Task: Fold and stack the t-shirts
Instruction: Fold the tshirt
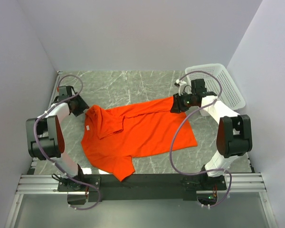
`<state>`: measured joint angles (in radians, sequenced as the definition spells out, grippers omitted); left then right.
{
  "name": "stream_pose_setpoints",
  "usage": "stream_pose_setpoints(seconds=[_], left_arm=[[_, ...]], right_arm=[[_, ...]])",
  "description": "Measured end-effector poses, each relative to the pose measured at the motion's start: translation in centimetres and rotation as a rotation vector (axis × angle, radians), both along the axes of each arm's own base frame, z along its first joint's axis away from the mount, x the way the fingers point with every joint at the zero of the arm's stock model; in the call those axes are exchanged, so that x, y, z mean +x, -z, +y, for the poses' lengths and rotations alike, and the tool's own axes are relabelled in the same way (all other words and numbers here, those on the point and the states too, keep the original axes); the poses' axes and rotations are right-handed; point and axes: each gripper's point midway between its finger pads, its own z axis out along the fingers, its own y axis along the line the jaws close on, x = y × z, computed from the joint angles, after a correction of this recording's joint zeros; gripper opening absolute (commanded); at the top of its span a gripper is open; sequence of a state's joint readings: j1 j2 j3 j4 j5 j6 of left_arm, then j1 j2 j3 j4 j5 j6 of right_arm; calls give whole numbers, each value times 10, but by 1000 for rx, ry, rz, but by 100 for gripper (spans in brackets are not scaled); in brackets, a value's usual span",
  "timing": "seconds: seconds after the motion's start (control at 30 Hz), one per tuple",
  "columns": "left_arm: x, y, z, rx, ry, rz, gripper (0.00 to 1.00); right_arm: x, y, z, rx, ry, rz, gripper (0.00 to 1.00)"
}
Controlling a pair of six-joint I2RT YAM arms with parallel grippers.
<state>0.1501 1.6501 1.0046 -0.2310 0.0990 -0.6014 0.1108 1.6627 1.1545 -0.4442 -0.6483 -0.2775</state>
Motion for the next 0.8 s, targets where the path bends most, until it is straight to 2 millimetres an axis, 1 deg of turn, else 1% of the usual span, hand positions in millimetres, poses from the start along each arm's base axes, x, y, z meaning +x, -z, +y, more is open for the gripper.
stream_pose_setpoints(seconds=[0.07,0.2,0.23,0.3,0.47,0.67,0.8], left_arm=[[2,7,0,-15,56,-2,48],[1,35,-1,-47,162,37,48],[1,37,-3,-67,184,34,48],[6,34,-3,-61,226,13,49],[9,35,-6,-51,290,3,49],[13,36,-1,-8,330,19,48],[15,36,1,9,353,21,46]], right_arm=[[2,2,1,-1,-3,8,38],[5,3,1,-3,-2,13,38],[4,3,1,-4,-2,14,38],[4,4,1,-6,0,21,38],[6,6,0,-10,2,26,38],[6,6,0,-14,4,31,38],[13,8,-2,-27,17,34,38]])
